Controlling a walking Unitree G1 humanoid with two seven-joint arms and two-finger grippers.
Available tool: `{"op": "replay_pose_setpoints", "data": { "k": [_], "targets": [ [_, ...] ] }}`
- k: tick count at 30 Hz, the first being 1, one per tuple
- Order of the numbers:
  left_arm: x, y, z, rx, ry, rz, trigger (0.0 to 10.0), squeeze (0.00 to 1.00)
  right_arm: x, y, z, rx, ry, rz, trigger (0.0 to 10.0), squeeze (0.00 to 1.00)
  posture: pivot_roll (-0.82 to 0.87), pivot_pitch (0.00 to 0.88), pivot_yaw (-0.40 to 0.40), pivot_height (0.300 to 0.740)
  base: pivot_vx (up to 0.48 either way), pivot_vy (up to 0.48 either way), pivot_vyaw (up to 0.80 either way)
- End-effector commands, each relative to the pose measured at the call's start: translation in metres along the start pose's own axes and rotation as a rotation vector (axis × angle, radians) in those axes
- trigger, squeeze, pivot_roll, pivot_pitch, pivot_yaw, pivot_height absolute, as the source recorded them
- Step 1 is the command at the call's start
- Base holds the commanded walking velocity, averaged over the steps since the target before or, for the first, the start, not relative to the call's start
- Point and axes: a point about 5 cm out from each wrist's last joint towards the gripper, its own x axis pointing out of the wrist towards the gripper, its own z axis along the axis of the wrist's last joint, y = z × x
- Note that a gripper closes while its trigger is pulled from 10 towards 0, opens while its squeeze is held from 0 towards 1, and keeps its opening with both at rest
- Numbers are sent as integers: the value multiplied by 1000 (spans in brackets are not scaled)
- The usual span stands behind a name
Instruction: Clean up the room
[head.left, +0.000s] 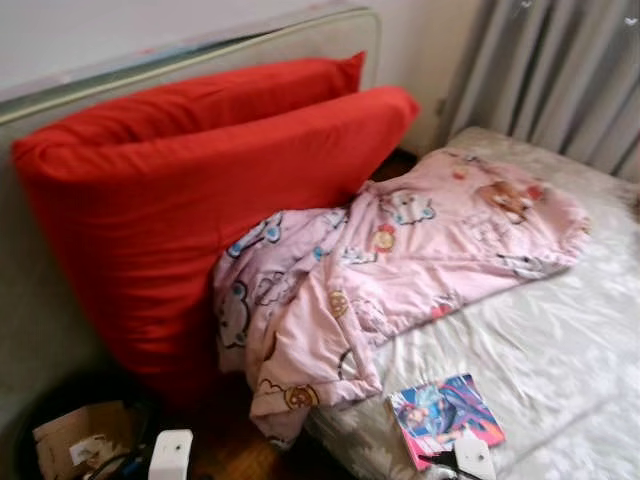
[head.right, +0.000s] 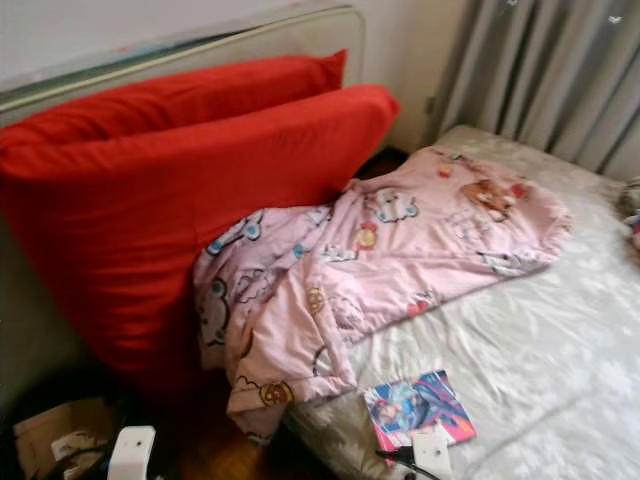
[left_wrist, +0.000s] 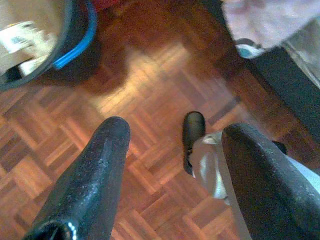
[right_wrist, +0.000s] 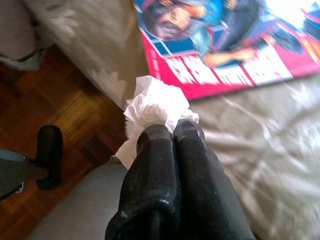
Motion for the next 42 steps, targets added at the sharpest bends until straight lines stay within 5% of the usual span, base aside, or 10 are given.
{"op": "replay_pose_setpoints", "data": {
  "k": [1, 13, 27, 42],
  "targets": [
    [0, -4, -4, 9, 21, -12, 10000, 0, -1, -4, -2, -2, 6, -11, 10000, 0, -57, 0, -47, 740, 0, 0, 800],
    [0, -5, -4, 12, 21, -13, 10000, 0, -1, -6, -4, -7, 16, -12, 10000, 0, -62, 0, -47, 740, 0, 0, 772],
    [0, -6, -5, 24, 26, -23, 10000, 0, -1, -4, -5, 14, 20, 4, 10000, 0, -60, 0, -48, 740, 0, 0, 0],
    [0, -6, -4, 32, 26, -23, 10000, 0, -1, -4, -5, 16, 18, 7, 10000, 0, -58, 0, -46, 740, 0, 355, 0]
  ]
}}
